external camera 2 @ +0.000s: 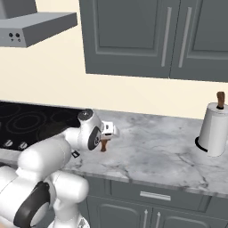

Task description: Place both pans onto different burners. Then place the mushroom and the chicken drumstick on different pans.

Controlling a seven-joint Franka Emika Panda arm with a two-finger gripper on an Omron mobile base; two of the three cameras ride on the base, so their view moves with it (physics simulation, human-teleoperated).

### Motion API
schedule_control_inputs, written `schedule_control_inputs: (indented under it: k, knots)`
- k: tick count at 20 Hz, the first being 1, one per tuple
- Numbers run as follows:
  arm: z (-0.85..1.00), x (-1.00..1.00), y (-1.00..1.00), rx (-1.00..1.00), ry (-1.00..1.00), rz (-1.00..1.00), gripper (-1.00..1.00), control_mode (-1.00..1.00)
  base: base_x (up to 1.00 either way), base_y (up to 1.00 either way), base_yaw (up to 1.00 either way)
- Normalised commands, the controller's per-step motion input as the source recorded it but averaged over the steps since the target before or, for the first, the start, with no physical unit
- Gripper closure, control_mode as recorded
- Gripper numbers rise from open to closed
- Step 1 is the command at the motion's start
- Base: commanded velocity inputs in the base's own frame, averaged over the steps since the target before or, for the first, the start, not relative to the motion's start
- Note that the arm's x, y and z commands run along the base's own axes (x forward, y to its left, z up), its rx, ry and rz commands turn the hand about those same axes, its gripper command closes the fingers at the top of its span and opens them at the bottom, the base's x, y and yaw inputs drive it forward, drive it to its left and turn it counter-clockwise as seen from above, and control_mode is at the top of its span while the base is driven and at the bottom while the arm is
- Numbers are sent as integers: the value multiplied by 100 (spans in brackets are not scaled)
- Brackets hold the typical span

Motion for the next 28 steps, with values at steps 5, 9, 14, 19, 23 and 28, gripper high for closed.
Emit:
schedule_control_inputs:
  k: [5,9,14,19,23,28]
  knots:
    - [19,11,66,1,0,9,100,-100,0,0,0]
    - [2,10,74,0,0,11,100,-100,0,0,0]
    - [0,18,72,0,0,10,100,-100,0,0,0]
    - [4,15,68,0,0,8,100,-100,0,0,0]
    - [3,12,62,0,0,8,100,-100,0,0,0]
    - [0,2,63,0,0,7,100,-100,0,0,0]
